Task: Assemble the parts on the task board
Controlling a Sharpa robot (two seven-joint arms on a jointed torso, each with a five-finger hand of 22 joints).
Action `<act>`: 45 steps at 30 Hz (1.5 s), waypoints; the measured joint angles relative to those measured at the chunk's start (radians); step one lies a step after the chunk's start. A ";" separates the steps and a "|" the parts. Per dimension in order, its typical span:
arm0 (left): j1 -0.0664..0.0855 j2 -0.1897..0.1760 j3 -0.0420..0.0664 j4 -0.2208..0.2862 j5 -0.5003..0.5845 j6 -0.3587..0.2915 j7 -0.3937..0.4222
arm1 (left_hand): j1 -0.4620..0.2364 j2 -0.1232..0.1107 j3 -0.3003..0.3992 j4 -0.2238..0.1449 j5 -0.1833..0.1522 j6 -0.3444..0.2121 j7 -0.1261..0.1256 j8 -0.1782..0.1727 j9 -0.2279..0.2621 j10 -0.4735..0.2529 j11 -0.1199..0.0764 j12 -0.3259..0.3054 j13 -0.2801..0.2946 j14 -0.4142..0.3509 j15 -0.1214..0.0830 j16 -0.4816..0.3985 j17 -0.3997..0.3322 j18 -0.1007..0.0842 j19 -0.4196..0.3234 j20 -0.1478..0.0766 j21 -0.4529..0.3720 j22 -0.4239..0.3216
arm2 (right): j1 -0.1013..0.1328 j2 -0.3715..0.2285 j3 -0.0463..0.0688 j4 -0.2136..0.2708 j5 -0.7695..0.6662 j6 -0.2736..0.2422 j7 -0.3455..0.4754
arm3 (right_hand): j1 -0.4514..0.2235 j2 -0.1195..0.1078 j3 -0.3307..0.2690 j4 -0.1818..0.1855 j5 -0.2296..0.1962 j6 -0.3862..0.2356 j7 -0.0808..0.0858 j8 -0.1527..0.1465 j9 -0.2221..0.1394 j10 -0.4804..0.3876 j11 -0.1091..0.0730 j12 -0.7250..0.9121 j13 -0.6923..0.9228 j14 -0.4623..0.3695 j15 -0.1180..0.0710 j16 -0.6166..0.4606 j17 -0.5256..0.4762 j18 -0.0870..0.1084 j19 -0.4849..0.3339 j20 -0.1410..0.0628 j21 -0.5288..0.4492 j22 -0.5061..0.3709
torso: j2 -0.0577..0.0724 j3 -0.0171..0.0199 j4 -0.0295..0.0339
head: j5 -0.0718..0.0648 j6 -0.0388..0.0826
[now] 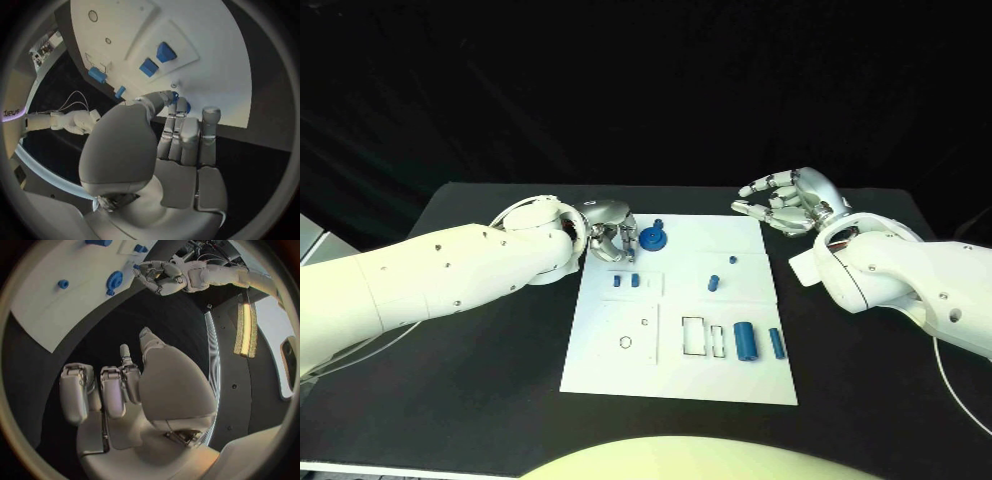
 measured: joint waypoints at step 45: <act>0.000 0.012 -0.007 -0.005 -0.010 0.057 -0.003 | 0.000 0.000 0.003 -0.003 0.000 0.003 -0.004 0.000 0.004 0.011 0.004 -0.014 -0.002 0.000 0.000 0.000 -0.007 0.000 0.000 0.000 0.000 -0.002 | 0.000 -0.001 0.000 0.000 -0.002 -0.001 0.001 | 0.000 0.000 0.000 0.000 0.000 -0.004 -0.004 0.000 0.001 0.000 0.000 -0.003 0.000 0.000 0.000 -0.006 0.000 0.000 0.000 0.000 -0.009 0.000 | -0.001 -0.0005 0.0009 | -0.001 -0.003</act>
